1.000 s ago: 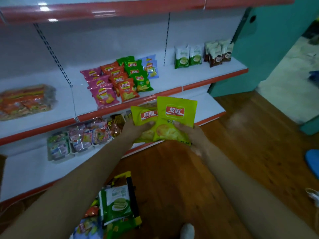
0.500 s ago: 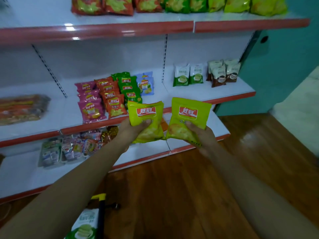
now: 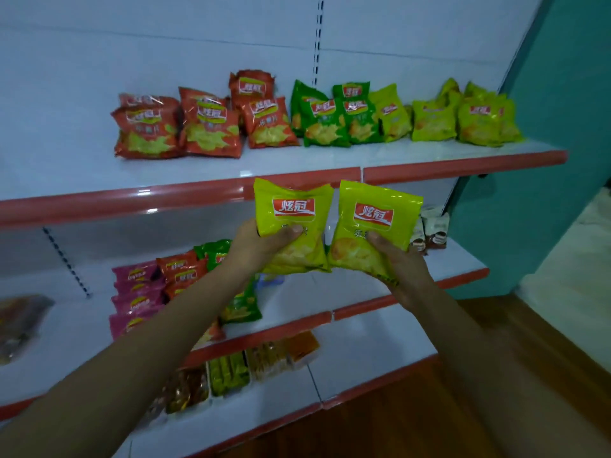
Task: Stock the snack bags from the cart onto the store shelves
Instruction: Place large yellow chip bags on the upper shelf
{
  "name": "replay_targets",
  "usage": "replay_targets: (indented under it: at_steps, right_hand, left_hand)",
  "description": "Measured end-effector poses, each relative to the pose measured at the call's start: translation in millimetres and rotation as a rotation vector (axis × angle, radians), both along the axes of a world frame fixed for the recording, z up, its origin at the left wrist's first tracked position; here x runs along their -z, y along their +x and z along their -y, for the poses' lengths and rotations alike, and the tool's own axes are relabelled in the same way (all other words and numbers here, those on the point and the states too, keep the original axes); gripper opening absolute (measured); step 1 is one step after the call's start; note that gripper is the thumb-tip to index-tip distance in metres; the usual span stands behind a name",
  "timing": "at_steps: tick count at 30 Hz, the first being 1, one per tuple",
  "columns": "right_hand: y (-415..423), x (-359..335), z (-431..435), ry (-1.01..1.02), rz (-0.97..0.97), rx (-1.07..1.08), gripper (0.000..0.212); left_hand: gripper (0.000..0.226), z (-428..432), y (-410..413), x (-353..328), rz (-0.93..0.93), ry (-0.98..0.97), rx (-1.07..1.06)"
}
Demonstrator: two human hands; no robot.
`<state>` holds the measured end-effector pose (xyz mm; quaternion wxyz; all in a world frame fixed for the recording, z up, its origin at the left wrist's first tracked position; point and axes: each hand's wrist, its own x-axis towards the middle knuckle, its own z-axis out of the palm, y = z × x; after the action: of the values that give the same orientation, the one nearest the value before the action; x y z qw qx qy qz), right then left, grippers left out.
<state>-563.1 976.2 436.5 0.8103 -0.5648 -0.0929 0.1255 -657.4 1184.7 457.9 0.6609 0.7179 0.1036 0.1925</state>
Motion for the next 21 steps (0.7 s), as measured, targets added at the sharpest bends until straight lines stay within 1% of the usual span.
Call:
replay_targets:
  at_steps: [1, 2, 6, 8, 11, 15, 17, 19, 20, 21]
  right_hand:
    - [12, -7, -4, 0.015, 0.015, 0.010, 0.021]
    - [24, -15, -7, 0.031, 0.029, 0.023, 0.021]
    - [64, -47, -10, 0.038, 0.085, 0.056, 0.019]
    - [83, -66, -7, 0.056, 0.122, 0.053, 0.015]
    - [114, -92, -2, 0.071, 0.176, 0.035, 0.016]
    - [154, -111, 6, 0.050, 0.219, 0.046, 0.020]
    - [172, -119, 12, 0.044, 0.253, 0.031, 0.018]
    - [191, -126, 21, 0.044, 0.281, 0.015, 0.017]
    - [202, -128, 27, 0.042, 0.290, 0.004, 0.017]
    - [211, -130, 33, 0.038, 0.297, -0.012, 0.017]
  left_hand:
    - [0.050, -3, 13, -8, 0.014, 0.007, 0.000]
    - [0.050, -6, 25, -16, 0.036, 0.019, 0.000]
    - [0.032, -14, 67, -45, 0.107, 0.038, 0.008]
    - [0.029, -15, 86, -60, 0.153, 0.032, 0.018]
    - [0.024, -12, 113, -80, 0.221, 0.039, 0.044]
    - [0.019, 3, 148, -95, 0.248, 0.072, 0.029]
    - [0.021, 13, 165, -100, 0.255, 0.070, 0.011]
    - [0.031, 27, 182, -104, 0.256, 0.075, -0.016]
    - [0.032, 36, 191, -107, 0.257, 0.078, -0.028]
    - [0.029, 45, 200, -108, 0.259, 0.072, -0.040]
